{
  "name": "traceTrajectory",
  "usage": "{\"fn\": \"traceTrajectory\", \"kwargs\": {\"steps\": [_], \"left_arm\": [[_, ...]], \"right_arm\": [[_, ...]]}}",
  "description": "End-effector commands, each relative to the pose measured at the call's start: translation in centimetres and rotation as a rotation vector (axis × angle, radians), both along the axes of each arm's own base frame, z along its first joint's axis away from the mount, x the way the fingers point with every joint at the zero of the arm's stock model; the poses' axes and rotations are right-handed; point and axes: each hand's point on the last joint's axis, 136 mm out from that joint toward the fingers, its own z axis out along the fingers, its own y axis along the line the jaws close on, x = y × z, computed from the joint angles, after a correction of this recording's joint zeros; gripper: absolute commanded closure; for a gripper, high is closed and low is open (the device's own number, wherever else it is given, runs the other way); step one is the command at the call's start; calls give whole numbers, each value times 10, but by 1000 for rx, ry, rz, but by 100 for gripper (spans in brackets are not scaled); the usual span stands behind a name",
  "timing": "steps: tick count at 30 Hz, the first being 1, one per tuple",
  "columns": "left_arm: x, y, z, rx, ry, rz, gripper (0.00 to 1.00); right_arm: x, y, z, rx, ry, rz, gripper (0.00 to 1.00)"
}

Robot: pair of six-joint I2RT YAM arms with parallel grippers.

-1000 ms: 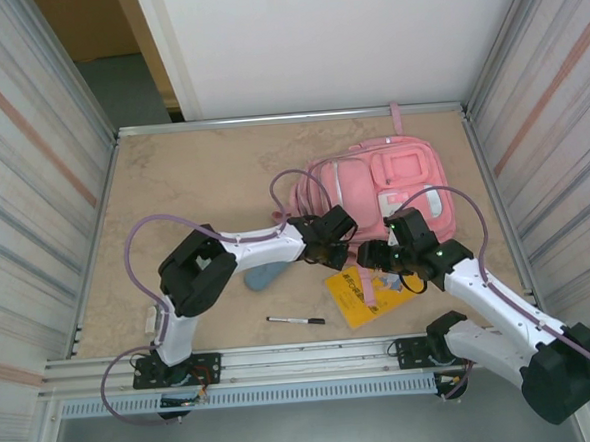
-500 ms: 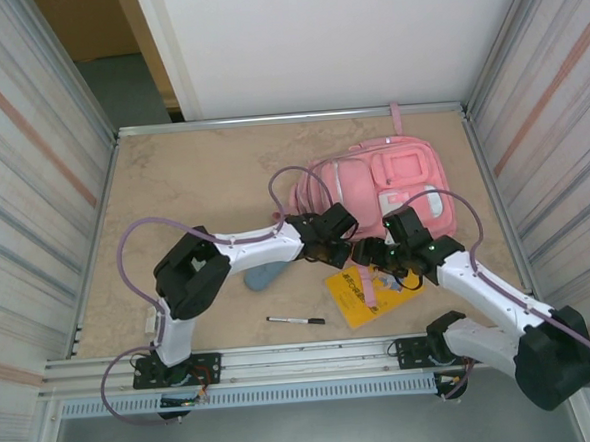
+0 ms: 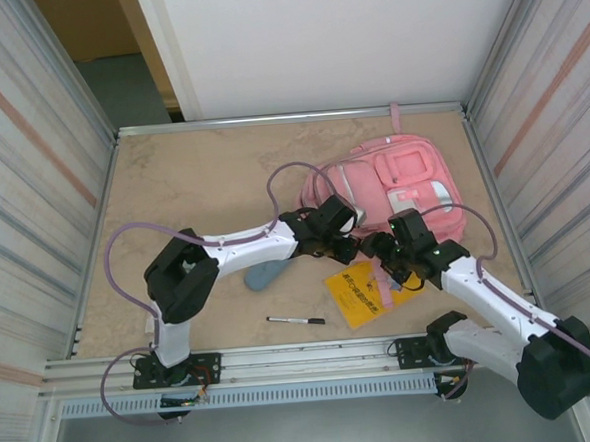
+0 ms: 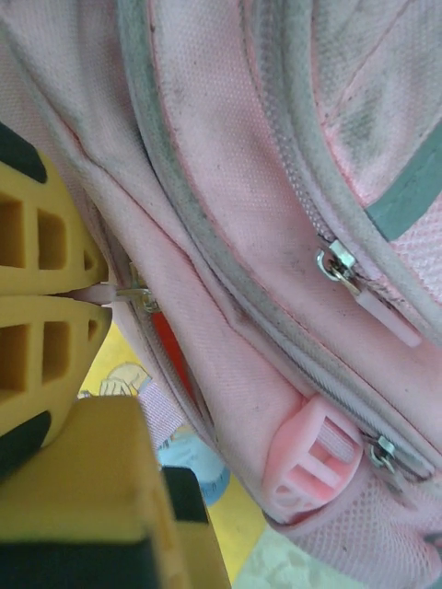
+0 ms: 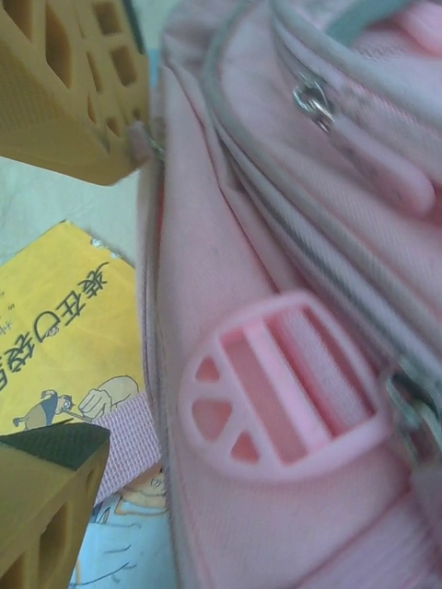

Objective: Pack the student bag

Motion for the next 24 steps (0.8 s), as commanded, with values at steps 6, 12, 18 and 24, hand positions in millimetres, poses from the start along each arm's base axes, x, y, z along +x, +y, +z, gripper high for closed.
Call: {"fn": "traceTrajectory", "kwargs": {"steps": [6,12,18,24], "left_arm": [[-4,-21,74,-232,-51,-43,100],[-18,-31,96,-281,-79,-89,100],[-13,-22,97,-247,-91,-64,100],[13,23,84,-174,-101,43,100]], "right_arm": [[8,-11,12,184,11,-264,31],[27,0,21,272,2,-289,32],[45,3,24,256,-12,-274,59],[43,-9,27,165,-29,-222,91]]}}
